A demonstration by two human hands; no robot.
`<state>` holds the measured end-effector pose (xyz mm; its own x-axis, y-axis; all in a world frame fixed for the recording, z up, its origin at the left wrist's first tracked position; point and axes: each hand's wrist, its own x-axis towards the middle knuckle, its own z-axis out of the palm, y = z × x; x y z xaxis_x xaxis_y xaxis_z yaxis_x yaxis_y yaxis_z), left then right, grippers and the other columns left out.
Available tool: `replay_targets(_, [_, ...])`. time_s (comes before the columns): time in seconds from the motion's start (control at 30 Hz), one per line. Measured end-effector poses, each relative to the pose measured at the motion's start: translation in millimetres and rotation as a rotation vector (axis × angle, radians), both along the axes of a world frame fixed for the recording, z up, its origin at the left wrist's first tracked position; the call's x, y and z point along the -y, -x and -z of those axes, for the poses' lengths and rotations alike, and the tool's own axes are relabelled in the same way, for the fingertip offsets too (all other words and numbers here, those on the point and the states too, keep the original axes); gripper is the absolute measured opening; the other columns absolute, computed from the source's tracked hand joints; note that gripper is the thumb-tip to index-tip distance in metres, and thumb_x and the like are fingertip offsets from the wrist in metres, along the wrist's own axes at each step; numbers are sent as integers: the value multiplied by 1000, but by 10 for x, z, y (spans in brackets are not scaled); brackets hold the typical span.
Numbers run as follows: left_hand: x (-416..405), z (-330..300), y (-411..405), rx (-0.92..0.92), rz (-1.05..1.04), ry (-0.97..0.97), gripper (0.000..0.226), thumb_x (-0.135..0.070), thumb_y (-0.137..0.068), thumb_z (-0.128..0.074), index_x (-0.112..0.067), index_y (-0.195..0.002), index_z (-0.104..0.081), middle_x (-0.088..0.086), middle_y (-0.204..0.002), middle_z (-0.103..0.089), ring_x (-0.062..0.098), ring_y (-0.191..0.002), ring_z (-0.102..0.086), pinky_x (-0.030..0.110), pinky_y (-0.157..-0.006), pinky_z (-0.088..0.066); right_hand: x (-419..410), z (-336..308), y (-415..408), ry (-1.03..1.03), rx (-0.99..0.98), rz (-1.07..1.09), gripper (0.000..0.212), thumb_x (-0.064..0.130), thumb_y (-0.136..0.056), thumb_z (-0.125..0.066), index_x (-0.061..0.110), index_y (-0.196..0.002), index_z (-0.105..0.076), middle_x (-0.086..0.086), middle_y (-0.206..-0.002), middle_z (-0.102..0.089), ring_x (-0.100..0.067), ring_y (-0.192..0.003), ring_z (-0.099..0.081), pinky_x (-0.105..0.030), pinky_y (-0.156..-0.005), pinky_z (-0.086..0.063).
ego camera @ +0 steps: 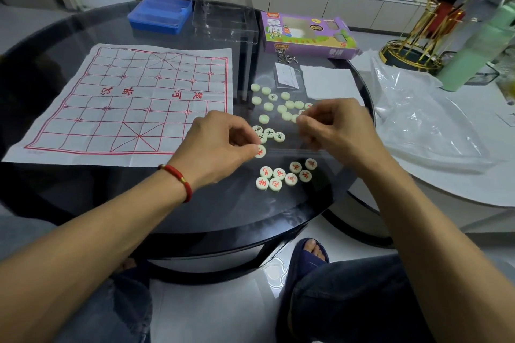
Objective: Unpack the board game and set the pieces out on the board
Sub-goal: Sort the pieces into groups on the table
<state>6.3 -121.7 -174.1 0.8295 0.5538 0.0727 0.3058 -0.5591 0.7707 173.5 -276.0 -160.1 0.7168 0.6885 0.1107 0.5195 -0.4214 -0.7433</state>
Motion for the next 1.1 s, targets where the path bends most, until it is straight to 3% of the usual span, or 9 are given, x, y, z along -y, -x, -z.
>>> replay_targets(0.17, [17,-5,88,-194,38,-220,4,-23,-81,-74,-27,-80,-75,-13,-72,-67,1,-69,-59,14,-60,-41,144,224,-428,210,341,229,14,27,-91,-67,23,-101,-76,-2,-91,-75,-24,-88,-68,-45,-81,-58])
replay_targets(0.37, [76,-1,94,-222,81,-190,6,-21,-79,-73,-26,-78,-76,-13,-69,-67,-2,-64,-58,9,-57,-39,-13,407,-473,322,443,145,36,31,-92,-59,31,-127,-64,-4,-116,-69,-33,-108,-62,-44,-82,-52])
replay_targets(0.43, [91,11,93,-226,92,-166,5,-21,-79,-74,-26,-78,-77,-14,-68,-68,-4,-62,-59,6,-54,-37,-67,440,-461,378,497,116,30,32,-95,-56,27,-123,-67,-7,-116,-64,-35,-107,-60,-43,-79,-50])
replay_targets(0.5, [105,25,93,-233,103,-167,7,-21,-80,-73,-26,-78,-77,-13,-67,-67,-3,-62,-60,6,-53,-38,-96,453,-451,387,553,124,21,33,-97,-57,20,-106,-71,-7,-106,-61,-35,-98,-60,-40,-72,-48])
replay_targets(0.73, [92,15,76,-189,84,-157,14,-18,-83,-67,-27,-83,-77,-16,-68,-66,-4,-65,-59,7,-58,-40,-44,394,-410,331,475,91,10,23,-86,-73,19,-95,-71,-4,-95,-70,-29,-87,-65,-41,-74,-55])
replay_targets(0.83, [59,-8,61,-126,41,-147,13,-20,-85,-67,-27,-87,-77,-17,-73,-67,-4,-69,-60,6,-60,-39,-4,266,-305,225,372,56,21,22,-86,-76,19,-105,-69,7,-86,-68,-16,-82,-65,-39,-77,-56])
replay_targets(0.9, [42,-20,44,-55,8,-115,10,-25,-86,-69,-28,-90,-78,-15,-78,-70,-3,-74,-63,10,-66,-47,5,129,-134,113,290,-56,27,23,-85,-79,22,-109,-67,10,-87,-67,-7,-80,-65,-29,-76,-58])
replay_targets(1.0, [48,-40,2,44,3,97,13,-35,-86,-73,-29,-97,-77,-13,-82,-73,-2,-77,-67,16,-67,-51,-6,2,189,23,268,-289,33,22,-83,-83,20,-111,-65,10,-92,-69,-5,-83,-66,-21,-73,-56])
replay_targets(1.1, [78,-27,-32,95,-37,298,8,-26,-84,-78,-24,-93,-77,-4,-73,-74,5,-68,-69,20,-62,-50,-87,31,384,-27,321,-354,29,23,-83,-83,17,-106,-65,10,-89,-68,-6,-79,-65,-22,-68,-55])
